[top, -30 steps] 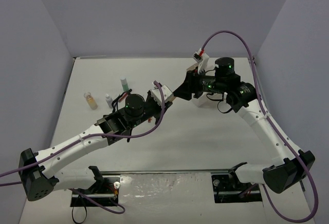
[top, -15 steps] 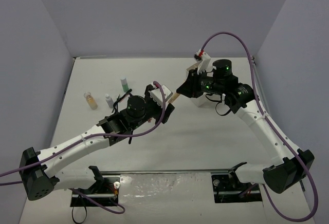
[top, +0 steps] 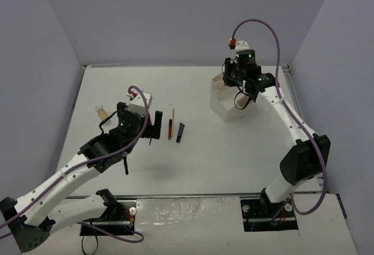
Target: Organize the makeup
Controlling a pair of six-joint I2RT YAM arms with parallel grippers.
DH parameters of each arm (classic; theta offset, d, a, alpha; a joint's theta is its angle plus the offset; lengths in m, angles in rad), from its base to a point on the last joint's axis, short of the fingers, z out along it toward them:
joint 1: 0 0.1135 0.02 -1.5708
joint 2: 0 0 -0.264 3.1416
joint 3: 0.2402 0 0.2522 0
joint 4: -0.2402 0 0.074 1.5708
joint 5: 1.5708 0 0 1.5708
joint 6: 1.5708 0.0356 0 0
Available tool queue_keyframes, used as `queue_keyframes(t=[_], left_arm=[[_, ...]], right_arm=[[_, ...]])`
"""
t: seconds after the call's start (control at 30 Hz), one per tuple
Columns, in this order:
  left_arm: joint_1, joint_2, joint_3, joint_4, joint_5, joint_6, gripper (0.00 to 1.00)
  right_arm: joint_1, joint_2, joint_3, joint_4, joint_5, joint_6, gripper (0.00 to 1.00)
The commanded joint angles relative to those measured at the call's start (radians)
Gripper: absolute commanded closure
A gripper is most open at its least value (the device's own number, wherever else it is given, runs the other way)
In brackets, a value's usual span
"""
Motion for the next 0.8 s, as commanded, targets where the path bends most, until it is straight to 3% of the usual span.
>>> queue_keyframes(t=[0.0, 0.33, 0.77], left_arm=[[0.096, -0.081, 0.032, -0.229, -0.003, -0.138, 0.03], [0.162, -0.143, -0.049, -0.252, 0.022, -0.099, 0.03], [0.192, -0.136, -0.061, -0.262, 0.067, -0.114, 0.03]], right_arm=[[-0.040, 0.127, 0.170, 0.060, 0.176, -0.064, 1.00], [-0.071, 0.316, 0.352, 0.098, 0.222, -0.119, 1.00], [-0.097, 0.418, 0.370, 0.196, 0.201, -0.119, 1.00]])
